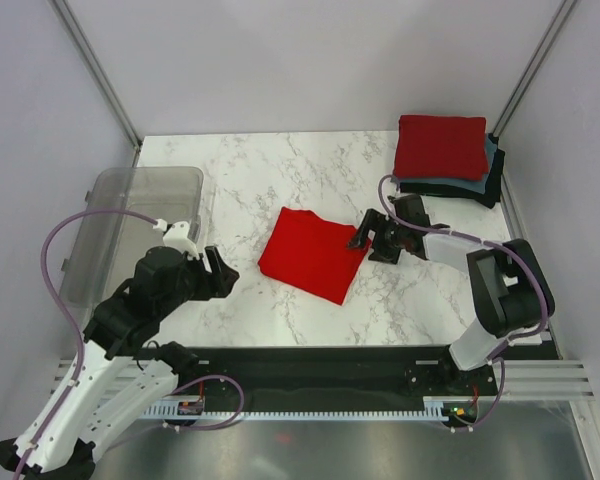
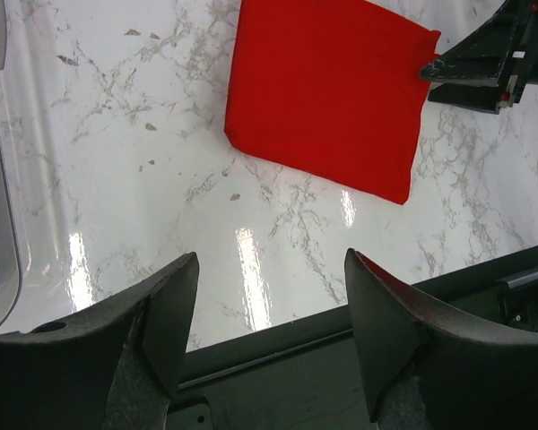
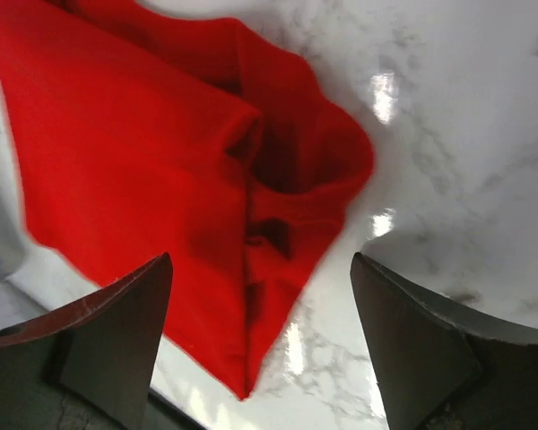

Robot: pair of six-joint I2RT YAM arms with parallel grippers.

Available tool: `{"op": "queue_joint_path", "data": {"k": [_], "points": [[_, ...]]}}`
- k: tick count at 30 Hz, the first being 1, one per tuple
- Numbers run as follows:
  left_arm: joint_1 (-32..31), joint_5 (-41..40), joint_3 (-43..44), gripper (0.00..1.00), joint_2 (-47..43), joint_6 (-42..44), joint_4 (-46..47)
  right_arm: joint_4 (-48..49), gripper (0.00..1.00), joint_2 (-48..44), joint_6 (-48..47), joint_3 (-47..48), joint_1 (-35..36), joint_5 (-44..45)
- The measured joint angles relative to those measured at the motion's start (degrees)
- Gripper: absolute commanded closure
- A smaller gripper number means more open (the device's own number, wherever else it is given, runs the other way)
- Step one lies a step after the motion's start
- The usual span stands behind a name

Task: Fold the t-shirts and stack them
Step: Neatly place the folded tshirt to the corner

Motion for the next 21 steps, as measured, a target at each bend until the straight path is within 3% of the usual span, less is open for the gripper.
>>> {"op": "queue_joint_path", "data": {"k": [4, 7, 10, 11, 13, 14, 15, 17, 21], "points": [[0.0, -1.5, -1.4, 0.24, -2.6, 0.0, 1.0, 7.1, 0.13, 3.9, 1.6, -0.4, -0.3, -3.2], [0.0, -2.3, -1.7, 0.24, -2.8, 0.0, 1.4, 11.9, 0.22, 6.0, 2.6, -0.4, -0.3, -4.6], [0.0, -3.0, -1.8, 0.24, -2.8, 0.0, 1.5, 16.9, 0.41, 8.6, 3.4, -0.5, -0.3, -6.1], [0.0, -3.0, -1.8, 0.24, -2.9, 0.0, 1.6, 18.4, 0.55, 9.4, 3.7, -0.9, -0.3, -6.3], [0.0, -3.1, -1.9, 0.24, -3.1, 0.0, 1.7, 20.4, 0.70, 10.4, 3.7, -1.6, -0.4, -6.7], [0.0, -3.1, -1.9, 0.24, -3.1, 0.0, 1.7, 21.4, 0.85, 11.1, 3.9, -2.1, -0.5, -7.5], [0.0, -3.1, -1.9, 0.24, -3.2, 0.0, 1.7, 21.8, 0.92, 11.6, 3.6, -2.2, -0.7, -8.0], [0.0, -3.3, -1.9, 0.24, -3.2, 0.0, 1.7, 21.6, 1.00, 12.1, 3.0, -2.1, -1.1, -8.7], [0.0, -3.6, -1.9, 0.24, -3.4, 0.0, 1.7, 14.9, 1.00, 12.1, -1.1, 2.0, -2.1, -9.0]]}}
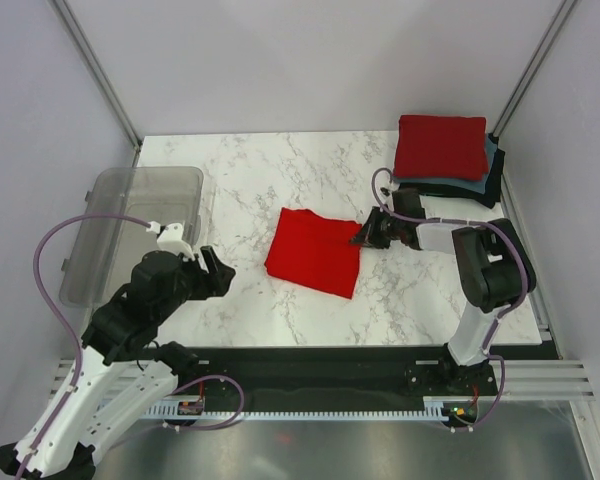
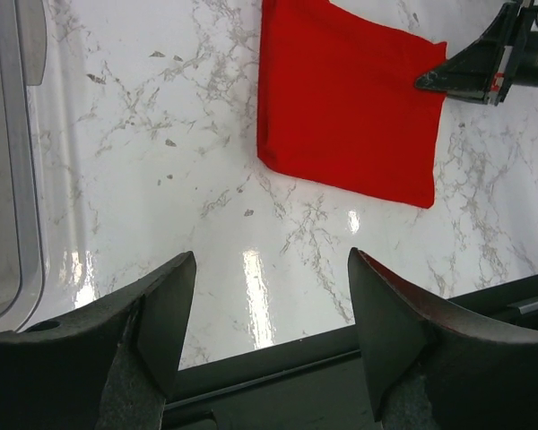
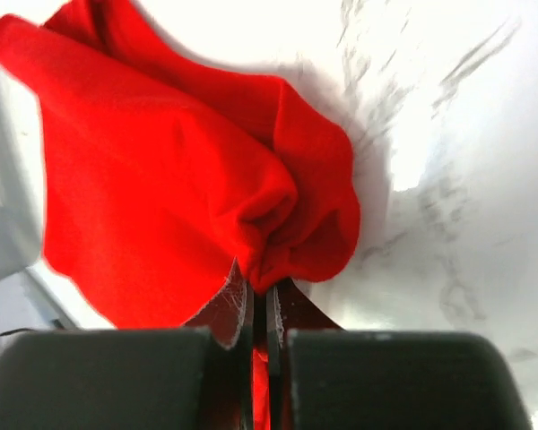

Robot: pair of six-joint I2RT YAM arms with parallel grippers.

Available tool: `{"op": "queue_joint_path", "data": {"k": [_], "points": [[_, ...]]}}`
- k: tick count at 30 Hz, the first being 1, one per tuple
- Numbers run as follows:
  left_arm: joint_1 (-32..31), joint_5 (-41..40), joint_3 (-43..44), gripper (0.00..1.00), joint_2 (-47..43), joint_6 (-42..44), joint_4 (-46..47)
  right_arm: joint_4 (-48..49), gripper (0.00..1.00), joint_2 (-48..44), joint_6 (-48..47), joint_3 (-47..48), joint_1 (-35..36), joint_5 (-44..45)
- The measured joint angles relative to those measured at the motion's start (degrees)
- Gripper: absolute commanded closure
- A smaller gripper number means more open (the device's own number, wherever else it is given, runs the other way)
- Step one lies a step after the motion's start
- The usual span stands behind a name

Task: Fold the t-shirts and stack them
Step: Neatly place the folded tshirt to the corner

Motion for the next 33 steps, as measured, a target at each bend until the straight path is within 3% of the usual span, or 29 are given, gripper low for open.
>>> {"op": "queue_joint_path", "data": {"k": [5, 11, 22, 33], "points": [[0.0, -0.6, 0.0, 0.24, -1.3, 0.0, 0.0, -17.1, 1.00, -0.1, -9.5, 15.5, -0.7, 5.7], [0.0, -0.8, 0.0, 0.23, -1.7, 0.0, 0.0, -28.9, 1.00, -0.2, -19.2, 34.4, -2.1, 15.3], [1.3, -0.8, 0.0, 0.24, -0.7, 0.0, 0.0, -40.1, 1.00, 6.0, -29.0, 55.3, -5.8, 27.6], [3.6, -0.4, 0.0, 0.24, 2.5, 0.0, 0.0, -46.7, 1.00, 9.9, -36.1, 72.3, -8.5, 29.7]]}}
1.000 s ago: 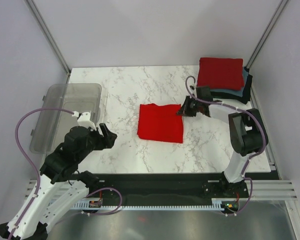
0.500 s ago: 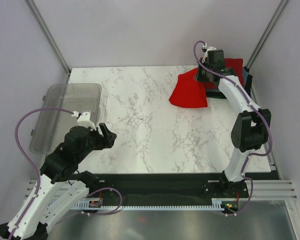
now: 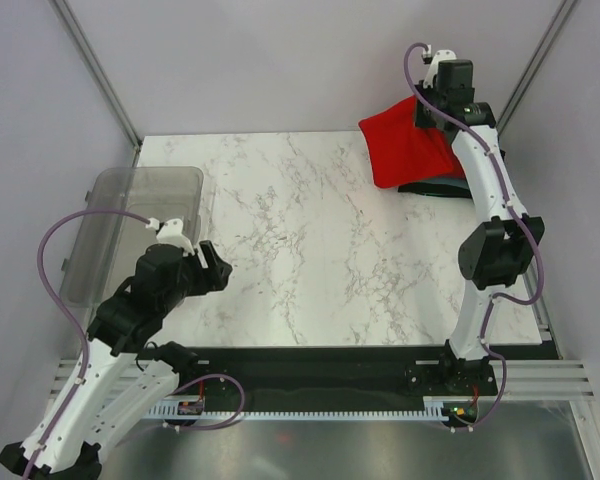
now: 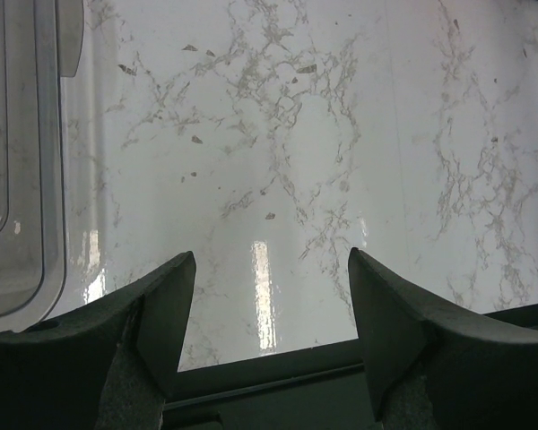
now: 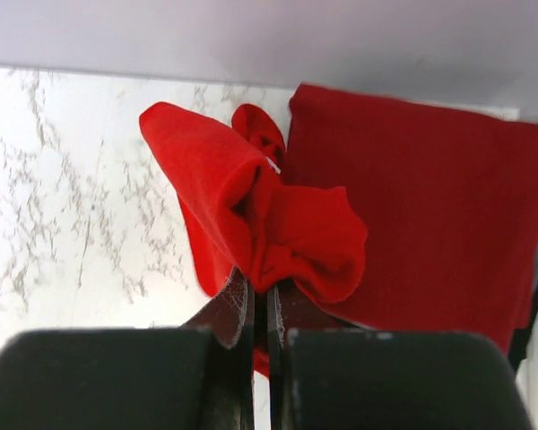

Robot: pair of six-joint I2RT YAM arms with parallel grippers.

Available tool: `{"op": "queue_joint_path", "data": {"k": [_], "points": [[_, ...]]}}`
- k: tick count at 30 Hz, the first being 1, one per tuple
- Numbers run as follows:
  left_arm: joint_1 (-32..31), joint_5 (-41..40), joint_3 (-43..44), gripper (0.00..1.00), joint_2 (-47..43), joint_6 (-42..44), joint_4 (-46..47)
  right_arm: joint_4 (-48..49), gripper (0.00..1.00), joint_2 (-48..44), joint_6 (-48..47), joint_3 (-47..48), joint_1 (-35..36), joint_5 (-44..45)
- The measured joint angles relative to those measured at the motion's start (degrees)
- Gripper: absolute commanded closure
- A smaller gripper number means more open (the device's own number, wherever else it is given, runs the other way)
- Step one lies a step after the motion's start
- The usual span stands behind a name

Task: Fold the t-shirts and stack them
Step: Neatly place the folded tshirt to the corner

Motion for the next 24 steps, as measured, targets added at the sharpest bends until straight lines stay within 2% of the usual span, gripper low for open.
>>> {"op": "queue_joint_path", "data": {"k": [7, 14, 24], "points": [[1.3, 0.1, 0.0, 0.24, 0.4, 0.0, 0.0, -1.1, 1.00, 1.9, -0.5, 7.9, -3.8, -0.2], [2.0, 0.1, 0.0, 0.24, 1.2, 0.0, 0.0, -1.1, 1.00, 3.1, -0.4, 8.6, -6.3, -2.5], [2.0, 0.2, 0.0, 0.24, 1.7, 0.0, 0.0, -1.6, 1.00, 9.8, -0.5, 11.5, -10.1, -5.8]]}}
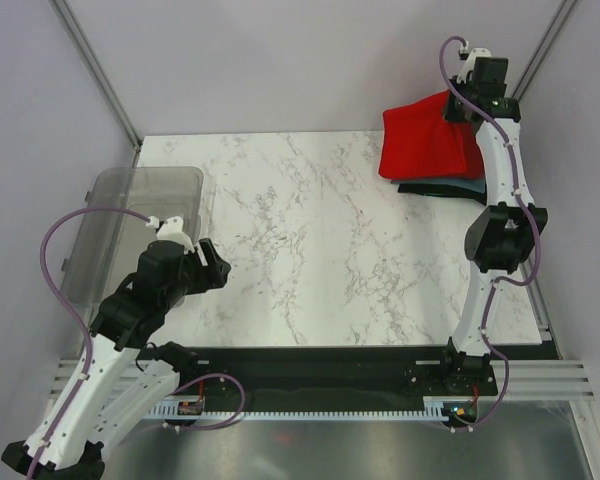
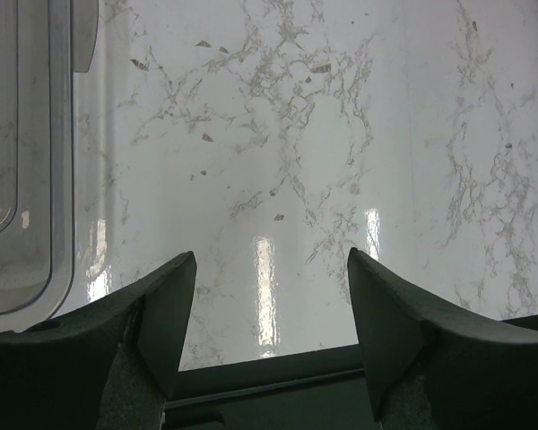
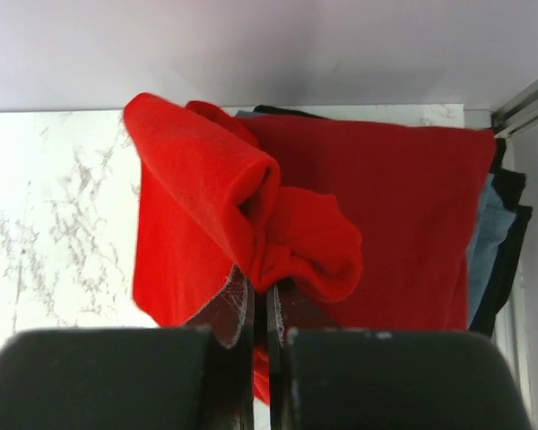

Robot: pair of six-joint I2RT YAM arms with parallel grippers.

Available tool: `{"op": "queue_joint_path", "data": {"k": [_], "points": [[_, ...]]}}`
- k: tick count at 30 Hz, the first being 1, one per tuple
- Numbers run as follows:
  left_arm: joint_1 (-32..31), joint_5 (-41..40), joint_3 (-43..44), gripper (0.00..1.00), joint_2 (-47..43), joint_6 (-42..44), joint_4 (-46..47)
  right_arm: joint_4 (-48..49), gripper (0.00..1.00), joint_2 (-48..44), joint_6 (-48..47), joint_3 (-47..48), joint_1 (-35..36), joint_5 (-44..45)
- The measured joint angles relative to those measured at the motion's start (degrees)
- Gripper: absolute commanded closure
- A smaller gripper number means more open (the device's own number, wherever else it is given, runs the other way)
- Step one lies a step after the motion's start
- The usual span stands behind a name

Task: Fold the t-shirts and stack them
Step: Neatly place the folded tshirt to the corner

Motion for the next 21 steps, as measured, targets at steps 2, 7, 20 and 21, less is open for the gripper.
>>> {"op": "queue_joint_path", "data": {"k": [2, 7, 20, 21], "points": [[0.0, 0.0, 0.0, 0.24, 0.0, 0.0, 0.0, -0.2, 1.00, 1.8, -0.3, 2.5, -1.2, -0.5], [0.0, 0.8, 0.0, 0.25, 1.0, 0.0, 0.0, 3.6, 1.00, 6.8, -0.3, 7.3, -6.6, -2.4], [0.1, 1.0, 0.0, 0.25, 1.9, 0.0, 0.0, 13.7, 0.02, 24.9, 7.6, 9.5, -12.4, -4.3], [0.1, 1.0, 0.0, 0.25, 1.9, 0.0, 0.0, 13.8, 0.02, 24.9, 8.0, 9.0, -12.1, -3.0]]}}
